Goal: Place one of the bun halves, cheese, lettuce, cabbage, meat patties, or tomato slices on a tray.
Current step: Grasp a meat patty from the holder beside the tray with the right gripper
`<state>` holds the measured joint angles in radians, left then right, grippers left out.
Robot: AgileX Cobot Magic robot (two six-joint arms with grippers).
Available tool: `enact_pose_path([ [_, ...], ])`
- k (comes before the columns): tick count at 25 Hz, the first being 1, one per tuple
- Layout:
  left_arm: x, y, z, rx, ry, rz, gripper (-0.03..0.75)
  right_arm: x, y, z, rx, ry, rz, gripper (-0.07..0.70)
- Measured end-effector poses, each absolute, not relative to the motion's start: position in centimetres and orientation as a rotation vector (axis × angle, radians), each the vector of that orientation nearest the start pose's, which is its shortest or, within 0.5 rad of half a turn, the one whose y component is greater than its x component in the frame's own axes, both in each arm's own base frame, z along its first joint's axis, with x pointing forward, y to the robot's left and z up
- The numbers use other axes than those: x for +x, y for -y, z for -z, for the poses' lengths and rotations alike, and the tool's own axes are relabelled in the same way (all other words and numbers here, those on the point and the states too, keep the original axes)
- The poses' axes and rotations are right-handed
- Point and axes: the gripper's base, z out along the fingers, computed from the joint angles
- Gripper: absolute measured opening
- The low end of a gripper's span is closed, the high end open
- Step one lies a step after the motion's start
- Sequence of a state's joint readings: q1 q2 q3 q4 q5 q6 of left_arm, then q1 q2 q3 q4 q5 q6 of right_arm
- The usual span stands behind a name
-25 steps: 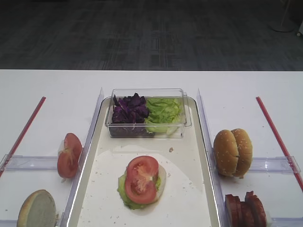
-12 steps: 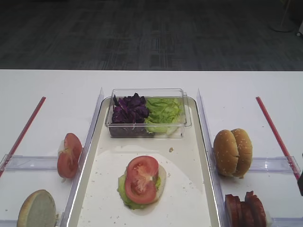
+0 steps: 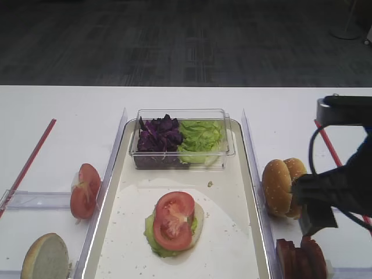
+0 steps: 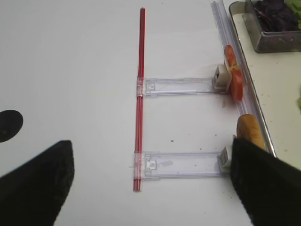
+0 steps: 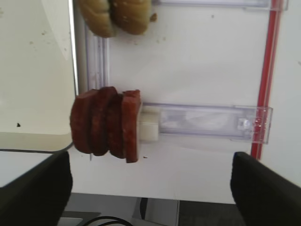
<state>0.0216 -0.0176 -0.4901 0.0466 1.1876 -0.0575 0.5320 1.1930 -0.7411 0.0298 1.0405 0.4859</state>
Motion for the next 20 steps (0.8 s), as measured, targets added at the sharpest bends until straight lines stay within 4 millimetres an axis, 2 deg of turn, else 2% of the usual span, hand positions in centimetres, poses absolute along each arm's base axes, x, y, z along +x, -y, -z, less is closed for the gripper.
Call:
enact_pose_path([
  [12,-1.2,-0.4,-26.5,-0.091,-2.161,-0.036,0.618,16.8,-16.2,-22.1,-0.040,-3.068,-0.103,0.692],
  [16,-1.2,-0.4,-26.5,-0.091,-2.161,-0.036,0.618,16.8,-17.6,-21.7,0.011,-3.066,-0.118,0.678],
  [20,-1.2,-0.4,-26.5,-0.091,-2.161,-0.036,0.618,17.0,-17.8,-21.6,0.069,-3.063,-0.126,0.645],
])
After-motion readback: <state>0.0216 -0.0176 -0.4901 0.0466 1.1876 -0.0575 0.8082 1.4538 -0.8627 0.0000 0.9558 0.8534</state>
